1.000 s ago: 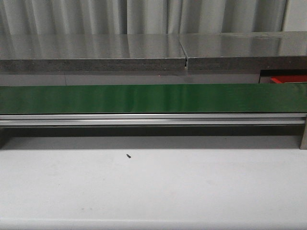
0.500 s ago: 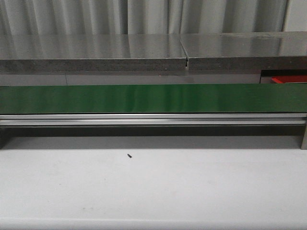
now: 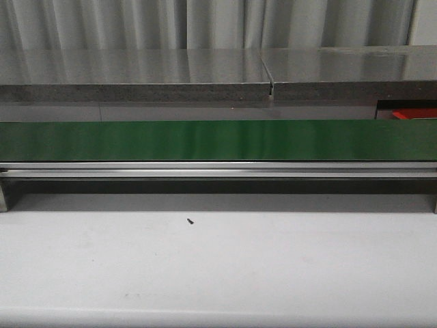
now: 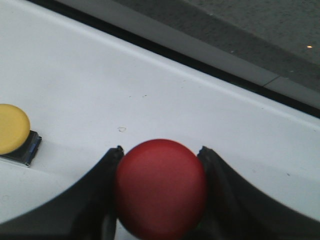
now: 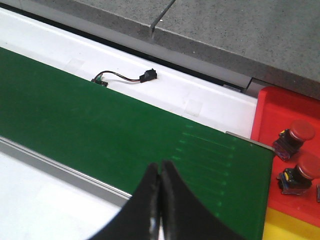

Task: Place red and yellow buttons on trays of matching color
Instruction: 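Grasp the red-capped button, lift it and set it on the belt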

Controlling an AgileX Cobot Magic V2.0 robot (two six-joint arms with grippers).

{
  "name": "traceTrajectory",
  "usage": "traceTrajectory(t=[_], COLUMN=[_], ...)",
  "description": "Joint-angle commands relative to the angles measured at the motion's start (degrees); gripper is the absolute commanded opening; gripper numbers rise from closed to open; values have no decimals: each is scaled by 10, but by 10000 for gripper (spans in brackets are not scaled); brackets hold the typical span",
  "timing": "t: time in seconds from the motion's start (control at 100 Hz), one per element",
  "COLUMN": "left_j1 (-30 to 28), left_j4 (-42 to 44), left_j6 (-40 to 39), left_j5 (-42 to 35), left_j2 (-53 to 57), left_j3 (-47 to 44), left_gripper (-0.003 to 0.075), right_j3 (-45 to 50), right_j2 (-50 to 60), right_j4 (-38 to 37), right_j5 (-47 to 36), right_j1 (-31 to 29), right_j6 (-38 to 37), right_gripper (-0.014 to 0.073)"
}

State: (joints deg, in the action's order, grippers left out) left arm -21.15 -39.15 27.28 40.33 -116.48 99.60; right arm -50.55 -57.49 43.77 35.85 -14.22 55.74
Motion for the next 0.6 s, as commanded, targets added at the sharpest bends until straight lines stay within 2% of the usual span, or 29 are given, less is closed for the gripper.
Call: traceTrajectory(t=[0.0, 0.28, 0.44, 0.59], left_j1=[16, 69, 89, 92], left_j4=[-24, -24, -24, -22], left_j6=[17, 61, 62, 63], left_j5=[-37, -122, -138, -188], left_j2=[84, 199, 206, 206], left_j3=[-31, -211, -257, -293], left_gripper=[32, 32, 32, 33], right_j3=[-15, -15, -15, -15], right_j2=[10, 10, 10, 10], right_j4=[15, 15, 15, 15], right_j5=[-20, -20, -20, -20], right_j1=[1, 1, 1, 1], right_j6=[5, 5, 5, 5], right_gripper=[-98, -98, -98, -98])
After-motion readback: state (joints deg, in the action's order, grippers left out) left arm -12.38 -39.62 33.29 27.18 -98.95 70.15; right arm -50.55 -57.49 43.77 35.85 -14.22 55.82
